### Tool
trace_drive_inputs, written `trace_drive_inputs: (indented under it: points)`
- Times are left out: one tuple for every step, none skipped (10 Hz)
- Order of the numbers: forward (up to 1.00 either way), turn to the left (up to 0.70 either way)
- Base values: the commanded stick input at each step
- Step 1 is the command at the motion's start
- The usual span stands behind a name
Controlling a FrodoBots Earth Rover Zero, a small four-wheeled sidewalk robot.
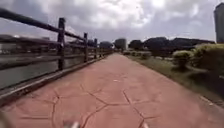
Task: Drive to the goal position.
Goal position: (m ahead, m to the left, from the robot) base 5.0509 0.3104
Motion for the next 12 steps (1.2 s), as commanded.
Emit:
trace_drive_inputs:
  points:
    - [0.7,0.0]
    - [0.7,-0.08]
    - [0.7,-0.33]
    - [0.7,-0.33]
    - [0.7,-0.32]
    - [0.7,-0.28]
    - [0.7,-0.27]
    - [0.7,-0.28]
    - [0.7,-0.3]
    - [0.7,-0.31]
    - [0.7,-0.29]
    - [0.7,-0.07]
